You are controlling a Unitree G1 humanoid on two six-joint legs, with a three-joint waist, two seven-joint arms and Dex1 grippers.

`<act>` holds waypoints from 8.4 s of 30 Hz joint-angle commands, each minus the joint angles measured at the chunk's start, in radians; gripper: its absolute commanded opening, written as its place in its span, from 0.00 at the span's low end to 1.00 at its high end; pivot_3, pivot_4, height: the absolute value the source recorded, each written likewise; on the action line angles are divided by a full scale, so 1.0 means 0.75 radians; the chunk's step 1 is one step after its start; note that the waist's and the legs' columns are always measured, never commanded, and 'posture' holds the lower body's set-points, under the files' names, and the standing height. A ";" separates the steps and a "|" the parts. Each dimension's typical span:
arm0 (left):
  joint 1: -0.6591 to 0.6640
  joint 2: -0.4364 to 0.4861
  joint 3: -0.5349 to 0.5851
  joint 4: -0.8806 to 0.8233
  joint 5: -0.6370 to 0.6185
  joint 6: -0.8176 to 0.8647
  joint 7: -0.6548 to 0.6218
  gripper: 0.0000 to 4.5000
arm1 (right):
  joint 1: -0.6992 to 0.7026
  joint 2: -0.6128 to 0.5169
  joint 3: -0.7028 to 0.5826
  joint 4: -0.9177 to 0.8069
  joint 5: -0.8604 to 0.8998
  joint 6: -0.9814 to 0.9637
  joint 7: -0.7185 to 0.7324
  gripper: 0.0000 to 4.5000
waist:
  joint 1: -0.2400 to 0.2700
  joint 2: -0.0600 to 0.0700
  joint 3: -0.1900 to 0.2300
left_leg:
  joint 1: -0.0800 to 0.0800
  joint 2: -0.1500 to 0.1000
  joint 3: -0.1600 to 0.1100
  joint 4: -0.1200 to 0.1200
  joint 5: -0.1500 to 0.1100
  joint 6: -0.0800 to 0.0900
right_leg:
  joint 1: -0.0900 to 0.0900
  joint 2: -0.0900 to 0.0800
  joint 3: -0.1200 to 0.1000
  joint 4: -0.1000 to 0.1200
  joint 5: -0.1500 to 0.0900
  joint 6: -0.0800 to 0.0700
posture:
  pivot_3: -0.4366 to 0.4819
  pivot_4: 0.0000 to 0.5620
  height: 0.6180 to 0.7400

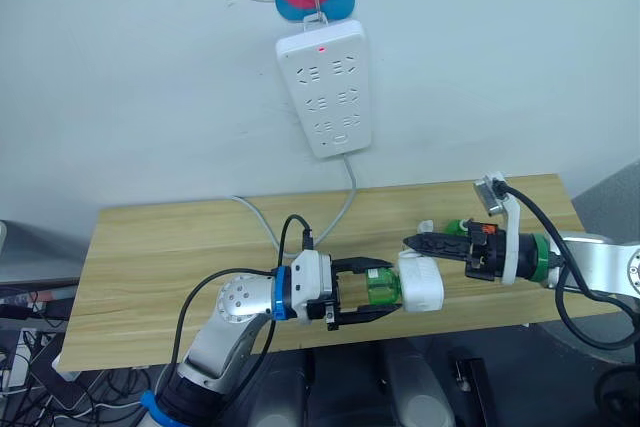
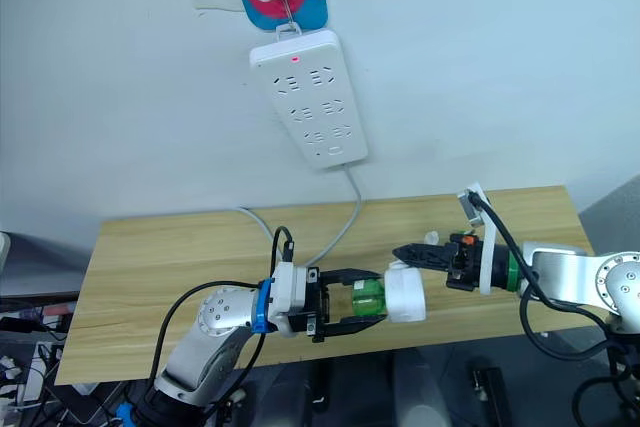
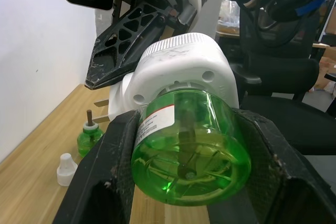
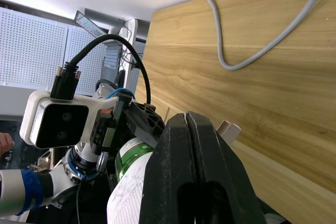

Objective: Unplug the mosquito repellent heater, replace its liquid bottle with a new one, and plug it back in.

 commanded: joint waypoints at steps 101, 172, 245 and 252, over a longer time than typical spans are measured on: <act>-0.368 0.120 -0.208 0.098 0.591 0.204 0.206 1.00 | 0.028 0.089 0.049 -0.205 0.043 -0.127 -0.654 0.65 | -0.008 0.002 -0.010 | -0.001 0.000 0.003 0.001 0.000 0.000 | -0.003 0.001 -0.002 0.002 0.000 0.000 | 0.20 0.47 1.00; -0.186 -0.348 0.063 0.141 0.096 0.157 0.408 0.51 | 0.331 0.652 0.144 -0.864 -1.573 -0.534 -0.325 0.99 | -0.063 0.003 -0.051 | -0.002 -0.002 0.006 0.014 0.000 0.001 | -0.006 0.003 0.002 0.019 -0.001 0.002 | 0.13 0.46 1.00; -0.573 0.061 0.527 0.355 -0.169 0.370 0.223 0.31 | 0.094 0.879 0.027 -0.788 -1.711 -0.345 -0.041 0.66 | -0.058 0.001 -0.055 | -0.002 -0.002 0.008 0.014 0.000 0.000 | -0.011 0.001 0.002 0.022 0.000 0.002 | 0.20 0.46 1.00; -0.618 0.040 0.522 0.395 -0.164 0.371 0.237 0.30 | -0.006 0.919 0.077 -0.725 -1.743 -0.322 -0.045 0.66 | -0.059 0.000 -0.055 | -0.002 -0.002 0.008 0.014 0.000 0.000 | -0.012 0.001 0.003 0.022 0.000 0.002 | 0.19 0.48 1.00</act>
